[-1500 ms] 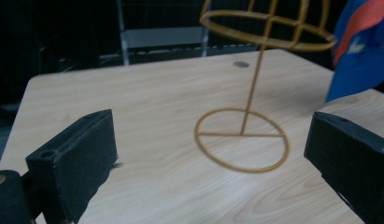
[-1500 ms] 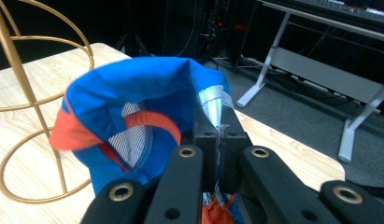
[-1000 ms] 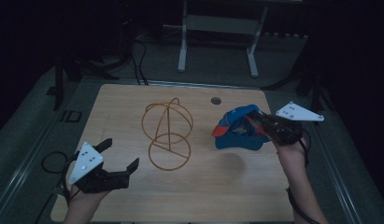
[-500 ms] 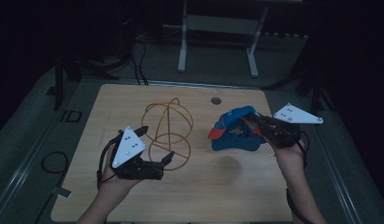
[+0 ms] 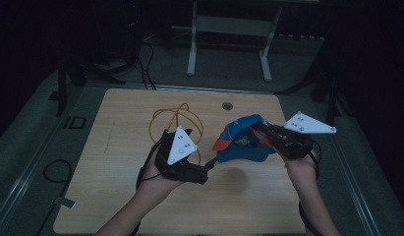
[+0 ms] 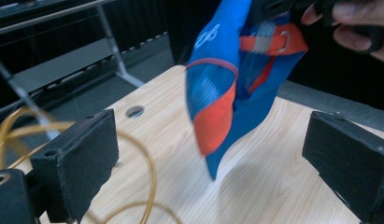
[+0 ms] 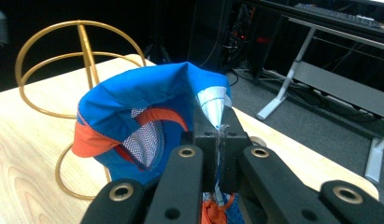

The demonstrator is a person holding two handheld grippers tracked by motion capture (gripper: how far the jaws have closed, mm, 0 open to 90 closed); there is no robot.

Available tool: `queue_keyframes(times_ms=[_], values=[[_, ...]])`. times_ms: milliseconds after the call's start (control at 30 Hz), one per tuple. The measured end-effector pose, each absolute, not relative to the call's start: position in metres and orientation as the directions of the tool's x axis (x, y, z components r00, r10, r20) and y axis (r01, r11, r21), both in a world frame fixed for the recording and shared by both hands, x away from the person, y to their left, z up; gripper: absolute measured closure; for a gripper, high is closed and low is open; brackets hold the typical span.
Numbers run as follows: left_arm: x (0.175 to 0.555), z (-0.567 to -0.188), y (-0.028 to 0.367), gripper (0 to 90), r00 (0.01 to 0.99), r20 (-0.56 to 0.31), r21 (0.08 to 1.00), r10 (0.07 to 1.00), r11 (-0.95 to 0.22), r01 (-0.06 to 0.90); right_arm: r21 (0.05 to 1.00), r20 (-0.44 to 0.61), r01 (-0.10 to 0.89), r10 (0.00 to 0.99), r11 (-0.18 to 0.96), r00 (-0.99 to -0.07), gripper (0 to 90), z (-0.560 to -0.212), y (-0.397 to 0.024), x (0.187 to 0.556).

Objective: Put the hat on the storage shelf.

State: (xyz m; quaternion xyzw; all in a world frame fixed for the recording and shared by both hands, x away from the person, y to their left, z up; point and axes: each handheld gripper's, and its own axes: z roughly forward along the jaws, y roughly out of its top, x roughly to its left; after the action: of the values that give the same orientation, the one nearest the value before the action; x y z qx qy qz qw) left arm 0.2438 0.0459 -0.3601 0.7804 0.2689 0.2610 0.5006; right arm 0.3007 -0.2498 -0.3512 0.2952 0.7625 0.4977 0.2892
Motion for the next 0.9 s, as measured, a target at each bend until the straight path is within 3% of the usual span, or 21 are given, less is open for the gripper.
queue_keyframes(times_ms=[167, 633, 900], values=[[0.252, -0.356, 0.028, 6.0, 0.736, 0.154, 0.917, 0.659, -0.374, 0.142, 0.931, -0.144, 0.157, 0.724, 0.331, -0.674, 89.0, -0.353, -0.247, 0.295], [0.274, -0.363, -0.006, 25.3, 0.747, 0.187, 0.895, 0.638, -0.424, 0.138, 0.931, -0.139, 0.147, 0.695, 0.335, -0.706, 89.0, -0.356, -0.241, 0.287], [0.285, -0.372, -0.012, 49.0, 0.727, 0.175, 0.896, 0.664, -0.413, 0.161, 0.93, -0.152, 0.127, 0.676, 0.344, -0.721, 89.0, -0.355, -0.238, 0.281]])
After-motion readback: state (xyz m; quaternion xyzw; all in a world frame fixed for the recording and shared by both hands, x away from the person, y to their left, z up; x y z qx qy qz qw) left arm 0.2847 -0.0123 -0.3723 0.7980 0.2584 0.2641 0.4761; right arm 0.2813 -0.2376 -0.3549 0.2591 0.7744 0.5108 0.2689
